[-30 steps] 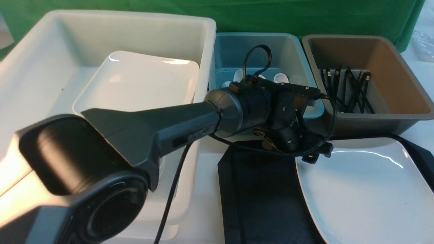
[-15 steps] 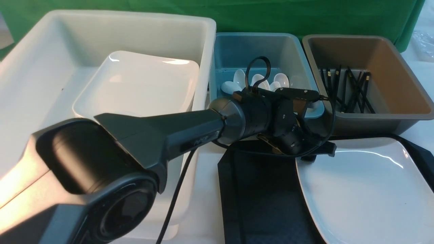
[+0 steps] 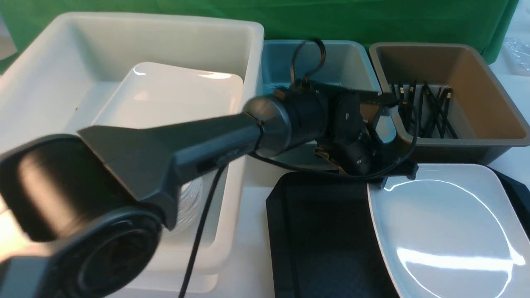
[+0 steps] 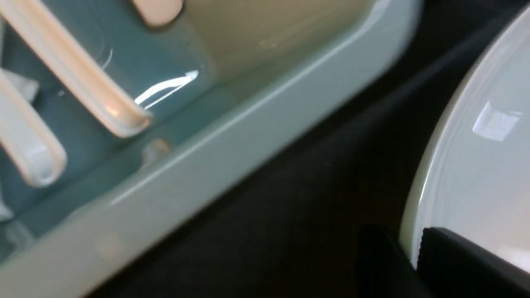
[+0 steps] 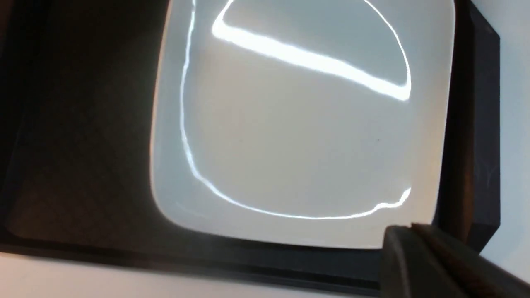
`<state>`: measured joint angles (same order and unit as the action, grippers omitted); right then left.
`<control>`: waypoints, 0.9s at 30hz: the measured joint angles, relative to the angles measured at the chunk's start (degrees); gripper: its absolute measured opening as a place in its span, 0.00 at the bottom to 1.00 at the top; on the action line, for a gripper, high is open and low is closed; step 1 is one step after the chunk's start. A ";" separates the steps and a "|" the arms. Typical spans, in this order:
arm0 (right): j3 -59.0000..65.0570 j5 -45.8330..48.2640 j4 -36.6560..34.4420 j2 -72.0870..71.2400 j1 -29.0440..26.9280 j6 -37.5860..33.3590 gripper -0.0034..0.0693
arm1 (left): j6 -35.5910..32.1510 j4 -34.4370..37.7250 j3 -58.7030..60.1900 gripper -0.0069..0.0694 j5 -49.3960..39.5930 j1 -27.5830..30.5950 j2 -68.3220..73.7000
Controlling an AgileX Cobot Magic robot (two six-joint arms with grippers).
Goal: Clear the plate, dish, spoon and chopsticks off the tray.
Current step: Use the left arm to grab a plate from the dinner plate, then use the left arm to put the plate into the large storage box on the left
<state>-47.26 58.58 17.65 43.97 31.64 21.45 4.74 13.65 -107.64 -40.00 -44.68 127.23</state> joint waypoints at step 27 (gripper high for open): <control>-13.63 -5.41 -10.80 1.65 0.00 -6.53 0.09 | -6.52 -2.17 0.05 0.13 -10.46 4.15 -22.82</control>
<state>-60.89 53.17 6.85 45.62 31.64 14.92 -1.78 11.48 -107.59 -50.46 -40.53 104.41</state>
